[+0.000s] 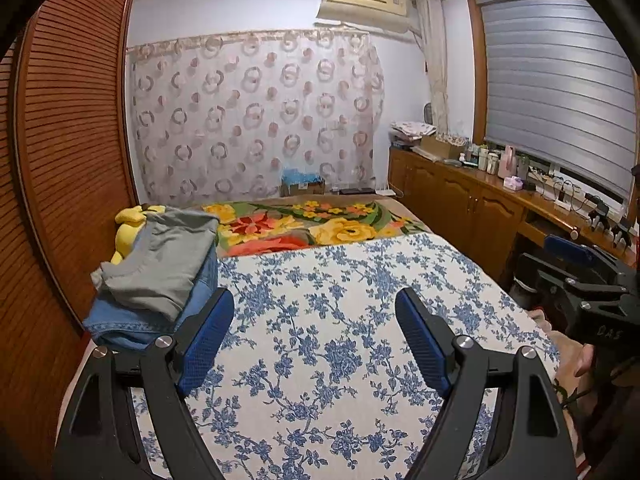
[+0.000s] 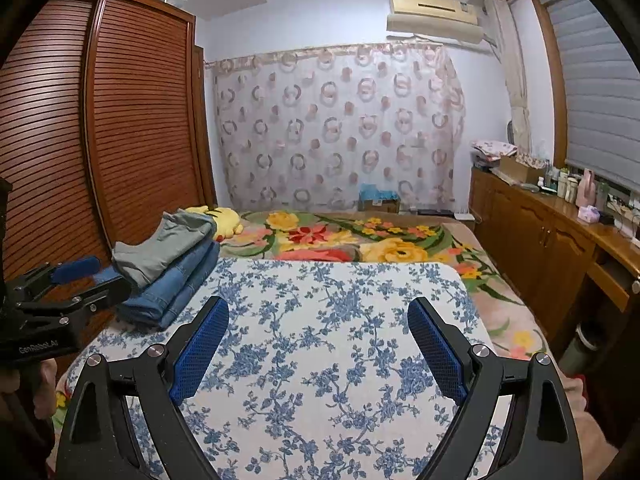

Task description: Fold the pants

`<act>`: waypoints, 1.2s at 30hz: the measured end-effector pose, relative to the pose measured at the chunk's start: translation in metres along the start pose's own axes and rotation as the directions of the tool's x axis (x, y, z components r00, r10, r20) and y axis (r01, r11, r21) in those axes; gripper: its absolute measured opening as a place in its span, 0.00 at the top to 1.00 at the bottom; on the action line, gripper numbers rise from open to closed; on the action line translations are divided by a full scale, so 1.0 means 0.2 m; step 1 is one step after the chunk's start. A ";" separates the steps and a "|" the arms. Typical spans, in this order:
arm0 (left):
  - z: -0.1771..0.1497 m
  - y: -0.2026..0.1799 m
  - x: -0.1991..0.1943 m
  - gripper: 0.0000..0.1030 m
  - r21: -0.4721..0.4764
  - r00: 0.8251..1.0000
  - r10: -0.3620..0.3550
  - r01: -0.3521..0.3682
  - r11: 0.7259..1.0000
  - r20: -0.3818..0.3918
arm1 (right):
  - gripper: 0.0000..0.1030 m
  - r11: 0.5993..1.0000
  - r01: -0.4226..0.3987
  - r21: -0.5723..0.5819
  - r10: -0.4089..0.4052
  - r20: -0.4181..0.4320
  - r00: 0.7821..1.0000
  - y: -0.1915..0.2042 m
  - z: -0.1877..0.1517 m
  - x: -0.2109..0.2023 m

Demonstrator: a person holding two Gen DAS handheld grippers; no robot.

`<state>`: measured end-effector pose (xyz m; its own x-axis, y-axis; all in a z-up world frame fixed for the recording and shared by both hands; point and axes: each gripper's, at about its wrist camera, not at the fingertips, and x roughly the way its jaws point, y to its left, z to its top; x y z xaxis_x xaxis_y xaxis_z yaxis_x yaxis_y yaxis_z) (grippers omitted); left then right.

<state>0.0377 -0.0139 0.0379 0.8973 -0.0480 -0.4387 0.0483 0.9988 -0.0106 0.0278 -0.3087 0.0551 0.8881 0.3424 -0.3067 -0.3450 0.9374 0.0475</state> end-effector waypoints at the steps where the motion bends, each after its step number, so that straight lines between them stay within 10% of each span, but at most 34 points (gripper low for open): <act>1: 0.01 0.00 -0.01 0.19 -0.001 1.000 0.000 0.000 1.000 0.005 | 0.11 1.000 0.004 -0.003 -0.004 0.006 1.000 0.00 0.00 -0.01; 36: 0.04 0.05 -0.09 0.19 -0.015 0.999 0.019 -0.019 1.000 0.041 | 0.11 1.000 0.016 -0.015 -0.015 0.050 0.999 -0.01 -0.02 -0.03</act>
<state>0.0259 -0.0034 0.0530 0.9154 -0.0294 -0.4014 0.0252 0.9996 -0.0157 0.0221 -0.3121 0.0533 0.9074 0.3311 -0.2590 -0.3354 0.9416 0.0285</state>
